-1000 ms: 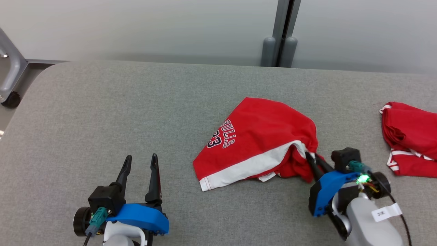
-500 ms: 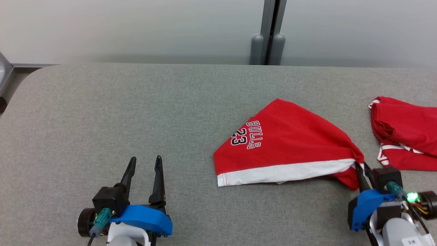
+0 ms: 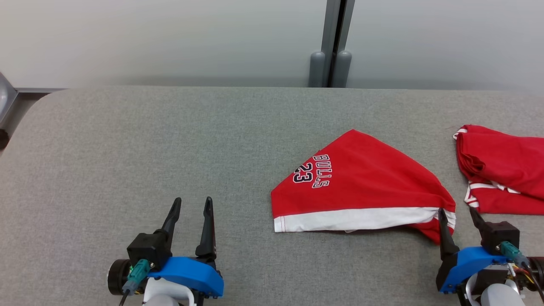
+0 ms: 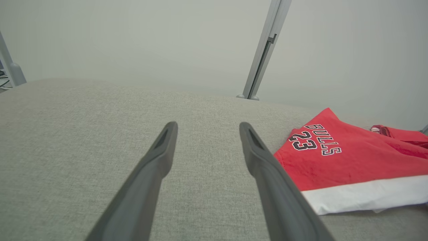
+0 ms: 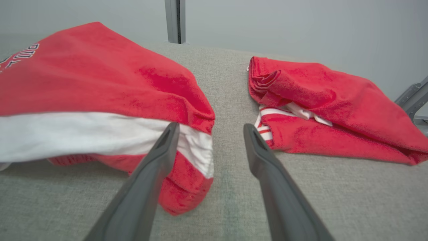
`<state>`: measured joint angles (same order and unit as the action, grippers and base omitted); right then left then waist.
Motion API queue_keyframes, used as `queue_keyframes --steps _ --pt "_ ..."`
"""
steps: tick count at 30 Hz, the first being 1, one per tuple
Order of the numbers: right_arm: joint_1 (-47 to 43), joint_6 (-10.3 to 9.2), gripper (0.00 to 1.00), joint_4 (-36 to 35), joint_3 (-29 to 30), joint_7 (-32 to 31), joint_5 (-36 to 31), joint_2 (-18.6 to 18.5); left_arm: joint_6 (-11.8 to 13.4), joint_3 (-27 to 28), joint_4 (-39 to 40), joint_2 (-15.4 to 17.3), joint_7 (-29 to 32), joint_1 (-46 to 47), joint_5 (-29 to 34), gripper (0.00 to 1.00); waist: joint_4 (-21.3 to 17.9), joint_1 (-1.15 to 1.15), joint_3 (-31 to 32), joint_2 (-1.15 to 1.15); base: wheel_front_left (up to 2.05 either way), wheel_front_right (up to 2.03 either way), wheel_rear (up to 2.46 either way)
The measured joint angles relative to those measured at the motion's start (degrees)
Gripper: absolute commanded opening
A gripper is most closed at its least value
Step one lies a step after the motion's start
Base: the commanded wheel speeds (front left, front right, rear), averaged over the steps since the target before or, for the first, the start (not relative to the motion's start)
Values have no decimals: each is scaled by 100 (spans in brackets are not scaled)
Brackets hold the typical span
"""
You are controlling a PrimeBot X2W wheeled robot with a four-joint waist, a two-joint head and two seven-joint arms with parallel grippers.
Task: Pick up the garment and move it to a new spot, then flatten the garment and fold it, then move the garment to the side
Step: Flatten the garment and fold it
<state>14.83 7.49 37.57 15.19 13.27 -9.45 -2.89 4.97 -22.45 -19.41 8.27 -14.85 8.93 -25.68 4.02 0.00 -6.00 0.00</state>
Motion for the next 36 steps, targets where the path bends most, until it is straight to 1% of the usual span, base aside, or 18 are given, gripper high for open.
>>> queue_keyframes --steps 5,10,11,12,13,21,26,27,30,32,36 --pt "-62 0 100 -359 -70 88 311 1 -100 -99 -65 -74 13 -3 -51 100 -74 0 106 0 0 0 0" --pt "-222 0 100 -875 -193 120 608 0 -263 -357 -189 -155 130 1 -56 100 -192 0 166 0 0 0 0" --pt "-268 0 100 -1089 -277 119 719 5 -341 -494 -310 -193 238 8 -48 100 -253 0 175 0 0 0 0" --pt "-292 0 100 -1202 -308 116 773 3 -368 -573 -382 -216 296 31 -44 100 -288 0 175 0 0 0 0" --pt "-292 0 100 -1202 -308 116 773 3 -368 -573 -382 -216 296 31 -44 100 -288 0 175 0 0 0 0" --pt "-461 0 100 -1946 -622 -114 981 3 -601 -994 -1146 -363 750 415 -3 100 -584 0 47 0 0 0 0" --pt "-506 0 100 -2291 -755 -211 1059 5 -605 -1045 -1852 -458 810 815 -83 100 -790 1 -140 0 0 0 0" --pt "-506 0 100 -2291 -755 -211 1059 5 -605 -1045 -1852 -458 810 815 -83 100 -790 1 -140 0 0 0 0" --pt "-531 0 100 -2381 -779 -238 1062 4 -592 -1051 -2187 -493 823 979 -174 100 -875 1 -213 0 0 0 0" --pt "-547 0 100 -2406 -815 -255 1063 5 -526 -1085 -2417 -499 872 1090 -194 100 -933 1 -249 0 0 0 0" --pt "-545 0 100 -2425 -880 -257 1078 4 -493 -1148 -2714 -516 868 1332 -294 100 -1043 1 -302 0 0 0 0"
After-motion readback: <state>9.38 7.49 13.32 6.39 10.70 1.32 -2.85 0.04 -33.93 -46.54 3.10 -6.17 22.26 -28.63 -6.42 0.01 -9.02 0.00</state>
